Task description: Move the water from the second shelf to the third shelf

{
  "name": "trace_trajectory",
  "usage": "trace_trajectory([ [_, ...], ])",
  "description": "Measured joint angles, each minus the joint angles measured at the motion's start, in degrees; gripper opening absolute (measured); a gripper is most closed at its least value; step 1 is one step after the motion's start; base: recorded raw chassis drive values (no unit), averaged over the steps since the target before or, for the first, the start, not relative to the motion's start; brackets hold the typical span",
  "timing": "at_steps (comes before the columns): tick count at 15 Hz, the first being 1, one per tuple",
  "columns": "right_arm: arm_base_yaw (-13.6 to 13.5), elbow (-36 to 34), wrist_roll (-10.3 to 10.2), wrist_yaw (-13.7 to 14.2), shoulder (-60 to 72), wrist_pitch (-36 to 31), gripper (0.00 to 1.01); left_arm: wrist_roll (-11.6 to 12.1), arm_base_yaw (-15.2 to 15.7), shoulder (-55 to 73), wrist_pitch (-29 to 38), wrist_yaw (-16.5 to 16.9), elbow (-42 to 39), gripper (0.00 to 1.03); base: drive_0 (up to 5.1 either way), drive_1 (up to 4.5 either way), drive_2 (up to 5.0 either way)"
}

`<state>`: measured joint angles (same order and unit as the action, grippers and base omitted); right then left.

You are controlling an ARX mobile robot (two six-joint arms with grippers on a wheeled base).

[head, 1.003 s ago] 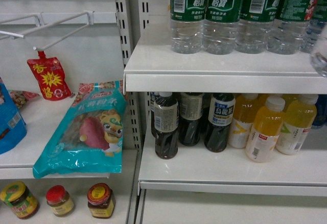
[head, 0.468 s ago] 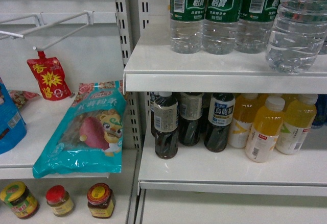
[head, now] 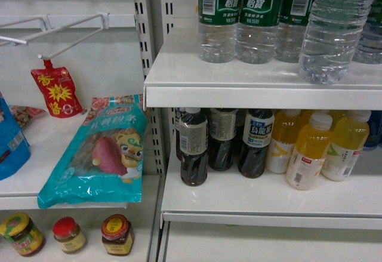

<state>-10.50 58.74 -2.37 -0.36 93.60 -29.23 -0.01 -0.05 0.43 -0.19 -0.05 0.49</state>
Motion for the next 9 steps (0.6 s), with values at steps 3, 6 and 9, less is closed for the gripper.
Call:
trace_trajectory([
  [3,0.1,1.0,-1.2,0.3,1.0,0.1,0.42,0.0,0.0,0.0,0.0,0.0,0.0,0.98,0.0,0.0,0.0],
  [6,0.1,1.3,-1.3,0.8,2.2,-1.3,0.42,0.0,0.0,0.0,0.0,0.0,0.0,0.98,0.0,0.0,0.0],
  [9,0.4,2.1,-1.7,1.1,3.0,-1.2,0.42,0.0,0.0,0.0,0.0,0.0,0.0,0.98,0.0,0.0,0.0],
])
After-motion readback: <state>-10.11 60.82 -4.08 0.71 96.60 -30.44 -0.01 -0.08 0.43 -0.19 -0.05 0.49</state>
